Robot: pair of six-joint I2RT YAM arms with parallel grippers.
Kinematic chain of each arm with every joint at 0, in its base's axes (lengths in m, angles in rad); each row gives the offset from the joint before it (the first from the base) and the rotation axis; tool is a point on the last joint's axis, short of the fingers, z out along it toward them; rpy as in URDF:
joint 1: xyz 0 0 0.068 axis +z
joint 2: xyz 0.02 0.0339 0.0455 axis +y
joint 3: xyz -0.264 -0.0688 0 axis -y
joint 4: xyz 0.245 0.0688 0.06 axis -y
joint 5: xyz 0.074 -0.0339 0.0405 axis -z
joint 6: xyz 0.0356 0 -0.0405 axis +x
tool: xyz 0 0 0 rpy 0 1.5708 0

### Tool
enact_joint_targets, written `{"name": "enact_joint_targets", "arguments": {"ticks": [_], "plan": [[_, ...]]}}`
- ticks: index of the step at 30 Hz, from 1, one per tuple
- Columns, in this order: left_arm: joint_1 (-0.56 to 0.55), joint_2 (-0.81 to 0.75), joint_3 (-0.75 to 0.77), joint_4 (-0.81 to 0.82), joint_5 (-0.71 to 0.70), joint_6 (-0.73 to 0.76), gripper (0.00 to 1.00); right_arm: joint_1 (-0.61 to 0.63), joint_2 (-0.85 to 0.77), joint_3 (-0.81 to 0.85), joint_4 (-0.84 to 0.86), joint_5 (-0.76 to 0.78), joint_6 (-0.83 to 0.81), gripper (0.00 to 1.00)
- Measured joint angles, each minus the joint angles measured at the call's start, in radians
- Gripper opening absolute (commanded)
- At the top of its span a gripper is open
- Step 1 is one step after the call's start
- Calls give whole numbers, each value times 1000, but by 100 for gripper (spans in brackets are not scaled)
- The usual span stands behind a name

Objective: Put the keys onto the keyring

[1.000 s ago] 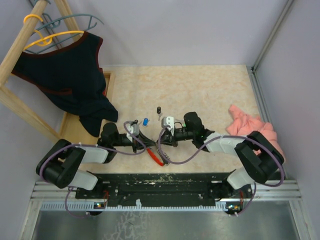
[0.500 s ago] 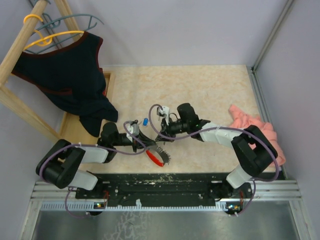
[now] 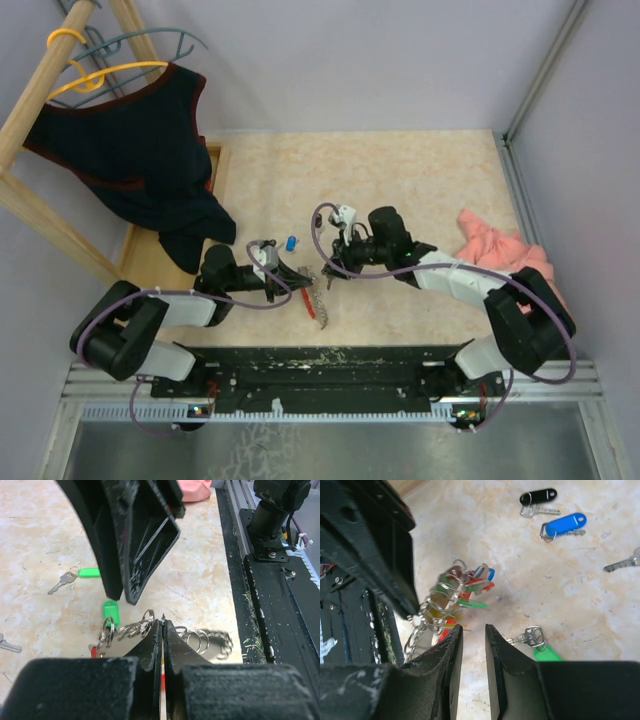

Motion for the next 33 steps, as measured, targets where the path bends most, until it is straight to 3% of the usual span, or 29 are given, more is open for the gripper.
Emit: {"name": "enact_joint_targets", "arguments": {"ticks": [10,25,33], "plan": [[0,0,0,2,-17,-2,2,4,-158,-179,201,-130,-86,21],[0,2,0,6,-17,-17,2,54,-122,-201,354,-209,-67,8],[0,4,0,18,-17,-21,2,56,-74,-201,321,-214,-66,13]]}}
